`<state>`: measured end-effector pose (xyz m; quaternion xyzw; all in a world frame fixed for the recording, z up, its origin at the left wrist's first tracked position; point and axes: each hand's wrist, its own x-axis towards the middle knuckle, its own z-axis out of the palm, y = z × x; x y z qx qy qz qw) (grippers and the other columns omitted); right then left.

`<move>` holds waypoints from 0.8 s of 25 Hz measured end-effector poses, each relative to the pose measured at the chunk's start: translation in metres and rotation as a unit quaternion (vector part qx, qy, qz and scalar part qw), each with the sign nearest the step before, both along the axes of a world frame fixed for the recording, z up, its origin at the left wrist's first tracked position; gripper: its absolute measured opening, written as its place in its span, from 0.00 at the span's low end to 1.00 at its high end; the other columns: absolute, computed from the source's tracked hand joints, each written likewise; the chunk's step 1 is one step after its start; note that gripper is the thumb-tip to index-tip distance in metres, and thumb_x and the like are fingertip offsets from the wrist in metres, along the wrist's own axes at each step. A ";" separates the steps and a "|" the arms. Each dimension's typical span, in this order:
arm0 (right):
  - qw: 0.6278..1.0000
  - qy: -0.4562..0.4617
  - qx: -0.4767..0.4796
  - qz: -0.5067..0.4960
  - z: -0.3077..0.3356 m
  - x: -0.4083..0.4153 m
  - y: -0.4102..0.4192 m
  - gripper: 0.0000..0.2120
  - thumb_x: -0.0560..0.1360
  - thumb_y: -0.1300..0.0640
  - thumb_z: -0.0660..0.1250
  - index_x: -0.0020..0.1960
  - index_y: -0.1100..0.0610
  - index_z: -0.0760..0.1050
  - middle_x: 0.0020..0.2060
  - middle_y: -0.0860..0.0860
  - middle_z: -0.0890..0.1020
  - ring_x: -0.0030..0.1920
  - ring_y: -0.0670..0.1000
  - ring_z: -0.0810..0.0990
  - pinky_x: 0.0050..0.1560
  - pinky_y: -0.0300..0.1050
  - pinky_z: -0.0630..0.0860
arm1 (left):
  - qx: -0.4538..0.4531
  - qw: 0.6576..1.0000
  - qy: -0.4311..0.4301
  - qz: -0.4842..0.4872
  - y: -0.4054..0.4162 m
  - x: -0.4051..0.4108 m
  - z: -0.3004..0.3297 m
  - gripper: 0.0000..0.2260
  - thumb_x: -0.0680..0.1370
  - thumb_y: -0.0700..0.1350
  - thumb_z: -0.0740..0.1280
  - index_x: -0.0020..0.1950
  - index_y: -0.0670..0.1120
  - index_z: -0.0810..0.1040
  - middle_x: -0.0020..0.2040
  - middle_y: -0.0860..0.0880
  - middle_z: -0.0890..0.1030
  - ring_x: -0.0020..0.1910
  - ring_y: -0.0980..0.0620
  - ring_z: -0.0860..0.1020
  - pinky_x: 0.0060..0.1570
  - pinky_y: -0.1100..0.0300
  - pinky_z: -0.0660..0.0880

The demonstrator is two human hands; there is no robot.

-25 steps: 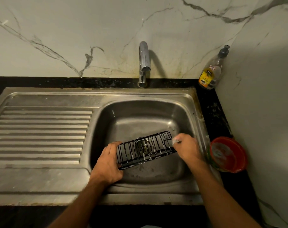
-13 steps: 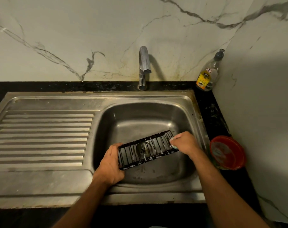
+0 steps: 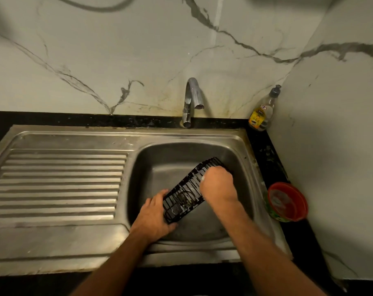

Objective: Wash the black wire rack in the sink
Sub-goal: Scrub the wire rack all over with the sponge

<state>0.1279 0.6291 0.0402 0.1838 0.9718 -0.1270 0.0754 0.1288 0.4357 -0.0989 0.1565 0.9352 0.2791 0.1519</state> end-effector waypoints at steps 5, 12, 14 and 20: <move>0.998 -0.001 0.054 0.040 -0.010 0.017 -0.039 0.07 0.77 0.62 0.65 0.53 0.60 0.80 0.53 0.56 0.79 0.54 0.55 0.78 0.50 0.47 0.78 | 0.157 0.987 0.017 0.024 0.025 0.016 0.010 0.54 0.59 0.67 0.76 0.79 0.48 0.60 0.73 0.52 0.69 0.72 0.55 0.68 0.74 0.56 0.65; 0.996 0.015 -0.038 0.076 -0.021 0.039 -0.055 0.08 0.77 0.60 0.63 0.51 0.58 0.81 0.48 0.53 0.80 0.50 0.53 0.80 0.48 0.42 0.78 | 0.196 0.974 0.065 0.090 0.027 0.025 -0.001 0.39 0.68 0.58 0.72 0.75 0.44 0.68 0.72 0.49 0.72 0.71 0.49 0.70 0.73 0.51 0.67; 0.990 0.063 -0.125 0.035 -0.012 0.039 -0.042 0.09 0.76 0.62 0.64 0.46 0.58 0.83 0.40 0.50 0.84 0.41 0.50 0.83 0.43 0.43 0.81 | 0.176 0.980 0.048 0.074 0.027 0.024 0.000 0.34 0.67 0.52 0.75 0.72 0.47 0.70 0.74 0.51 0.68 0.72 0.49 0.69 0.73 0.52 0.67; 0.983 0.085 -0.161 0.013 -0.006 0.019 -0.029 0.12 0.75 0.63 0.66 0.51 0.52 0.85 0.48 0.47 0.86 0.34 0.39 0.78 0.37 0.28 0.72 | 0.149 0.988 0.018 0.027 0.027 0.024 0.004 0.25 0.65 0.51 0.76 0.56 0.57 0.66 0.73 0.60 0.62 0.61 0.56 0.76 0.56 0.66 0.66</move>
